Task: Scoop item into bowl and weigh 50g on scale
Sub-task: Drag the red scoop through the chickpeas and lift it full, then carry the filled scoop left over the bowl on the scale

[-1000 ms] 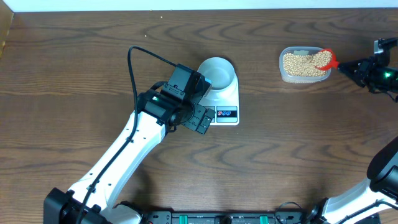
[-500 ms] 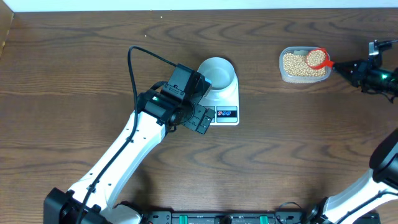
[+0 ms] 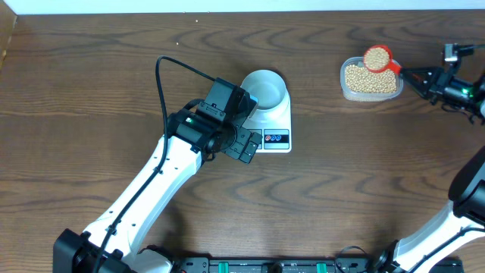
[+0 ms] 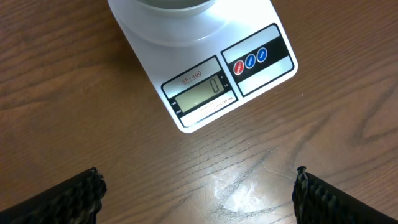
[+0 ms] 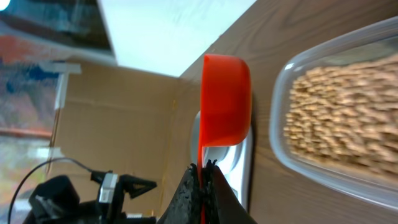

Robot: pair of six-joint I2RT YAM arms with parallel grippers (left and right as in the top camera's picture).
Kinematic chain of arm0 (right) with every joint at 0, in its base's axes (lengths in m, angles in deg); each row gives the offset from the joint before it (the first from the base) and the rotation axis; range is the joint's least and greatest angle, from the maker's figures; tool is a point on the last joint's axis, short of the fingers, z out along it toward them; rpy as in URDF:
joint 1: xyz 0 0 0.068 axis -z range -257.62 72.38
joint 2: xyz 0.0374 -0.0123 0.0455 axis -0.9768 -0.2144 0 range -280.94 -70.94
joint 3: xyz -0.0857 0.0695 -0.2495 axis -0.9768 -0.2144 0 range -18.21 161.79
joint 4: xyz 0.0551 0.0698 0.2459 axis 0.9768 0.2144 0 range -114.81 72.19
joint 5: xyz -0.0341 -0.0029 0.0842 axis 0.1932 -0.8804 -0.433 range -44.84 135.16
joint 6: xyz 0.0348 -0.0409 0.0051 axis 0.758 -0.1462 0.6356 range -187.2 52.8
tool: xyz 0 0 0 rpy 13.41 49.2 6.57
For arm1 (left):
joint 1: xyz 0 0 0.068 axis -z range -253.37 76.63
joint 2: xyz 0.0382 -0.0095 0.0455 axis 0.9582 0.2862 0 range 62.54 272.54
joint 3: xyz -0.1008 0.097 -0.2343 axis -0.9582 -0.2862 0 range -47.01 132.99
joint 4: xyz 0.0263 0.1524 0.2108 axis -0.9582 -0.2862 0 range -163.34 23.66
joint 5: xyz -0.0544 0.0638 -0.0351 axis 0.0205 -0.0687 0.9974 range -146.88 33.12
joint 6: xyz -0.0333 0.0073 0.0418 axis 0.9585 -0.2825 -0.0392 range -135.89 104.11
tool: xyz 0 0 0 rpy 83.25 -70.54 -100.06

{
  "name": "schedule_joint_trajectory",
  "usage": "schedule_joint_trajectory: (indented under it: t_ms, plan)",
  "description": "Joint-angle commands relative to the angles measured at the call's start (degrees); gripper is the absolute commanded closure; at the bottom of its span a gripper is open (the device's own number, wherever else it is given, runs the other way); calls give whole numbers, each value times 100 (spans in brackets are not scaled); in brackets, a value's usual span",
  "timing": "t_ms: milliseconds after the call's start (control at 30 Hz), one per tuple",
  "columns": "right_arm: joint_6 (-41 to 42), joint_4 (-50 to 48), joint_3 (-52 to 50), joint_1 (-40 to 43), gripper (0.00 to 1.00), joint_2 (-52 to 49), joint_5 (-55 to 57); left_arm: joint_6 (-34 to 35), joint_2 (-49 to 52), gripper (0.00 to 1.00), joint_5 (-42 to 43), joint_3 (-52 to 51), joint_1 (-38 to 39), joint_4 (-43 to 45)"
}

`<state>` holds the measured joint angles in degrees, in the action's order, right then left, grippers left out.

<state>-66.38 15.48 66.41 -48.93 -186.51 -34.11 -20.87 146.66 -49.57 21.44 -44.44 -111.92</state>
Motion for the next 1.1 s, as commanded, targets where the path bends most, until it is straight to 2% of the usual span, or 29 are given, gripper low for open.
schedule_joint_trajectory:
  t_ms: [0, 233, 667, 967, 1067]
  plan:
    - [68, -26, 2, -354, 98, 17, -452, -98, -31, 2, -50, 17, -31, -2]
    - [328, -402, 7, -1204, 98, 17, -437, -98, -31, 2, -50, 17, -31, -2]
    - [1910, -2006, 13, -2553, 99, 72, 142, -98, -31, 2, -50, 17, -31, -2]
    - [1886, -1996, 13, -2988, 99, 188, 505, -98, -31, 2, -50, 17, -31, -2]
    - [1731, -1635, 13, -3193, 99, 243, 1110, -98, -31, 2, -50, 17, -31, -2]
